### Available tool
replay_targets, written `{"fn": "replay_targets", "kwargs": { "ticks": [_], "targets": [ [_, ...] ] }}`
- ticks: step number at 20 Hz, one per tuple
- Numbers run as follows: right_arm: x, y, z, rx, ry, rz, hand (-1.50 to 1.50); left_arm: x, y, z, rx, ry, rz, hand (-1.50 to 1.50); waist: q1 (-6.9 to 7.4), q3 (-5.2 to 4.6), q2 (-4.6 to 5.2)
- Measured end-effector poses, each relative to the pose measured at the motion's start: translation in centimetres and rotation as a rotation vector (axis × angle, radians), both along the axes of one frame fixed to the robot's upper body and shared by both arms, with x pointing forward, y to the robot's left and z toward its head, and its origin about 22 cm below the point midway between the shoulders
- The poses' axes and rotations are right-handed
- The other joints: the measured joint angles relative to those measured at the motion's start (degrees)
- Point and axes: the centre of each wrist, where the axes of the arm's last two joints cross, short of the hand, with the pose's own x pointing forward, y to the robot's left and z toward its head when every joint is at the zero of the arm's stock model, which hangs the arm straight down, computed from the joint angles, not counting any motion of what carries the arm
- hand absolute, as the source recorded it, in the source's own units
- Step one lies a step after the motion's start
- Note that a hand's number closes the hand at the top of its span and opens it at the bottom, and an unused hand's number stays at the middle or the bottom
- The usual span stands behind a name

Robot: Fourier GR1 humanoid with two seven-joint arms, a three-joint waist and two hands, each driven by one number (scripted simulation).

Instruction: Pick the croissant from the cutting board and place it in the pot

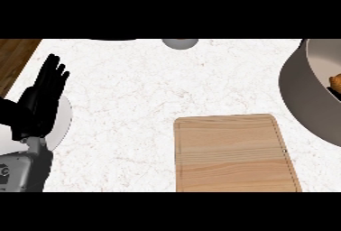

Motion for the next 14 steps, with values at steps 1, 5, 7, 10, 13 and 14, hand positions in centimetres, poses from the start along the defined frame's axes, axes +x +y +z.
{"fn": "replay_targets", "kwargs": {
  "ticks": [1,5,7,10,13,14],
  "targets": [
    [0.1,-0.3,-0.1,0.020,0.024,-0.009,-1.50,0.1,-0.2,-0.1,-0.001,-0.002,-0.003,0.00,0.07,-0.10,0.02],
    [0.4,-1.2,-0.9,0.109,0.099,0.016,-1.50,-0.1,-0.8,-0.3,-0.001,-0.006,-0.008,0.00,0.40,-0.67,-0.13],
    [0.5,-1.4,-1.2,0.161,0.128,0.059,-1.50,0.0,-0.7,-0.4,0.001,-0.011,-0.008,0.00,0.36,-0.86,-0.16],
    [0.6,-1.5,-1.5,0.250,0.129,0.125,-1.50,-0.1,-0.5,-0.4,-0.003,-0.011,-0.010,0.00,0.24,-1.08,-0.35],
    [0.7,-1.8,-1.4,0.368,0.064,0.178,-1.50,-0.1,-0.6,-0.7,-0.003,-0.003,-0.004,0.00,-0.18,-1.03,-0.43],
    [0.7,-2.0,-1.3,0.413,0.034,0.191,-1.50,-0.1,-0.5,-0.7,-0.002,-0.004,-0.003,0.00,-0.29,-0.95,-0.45]
  ]
}}
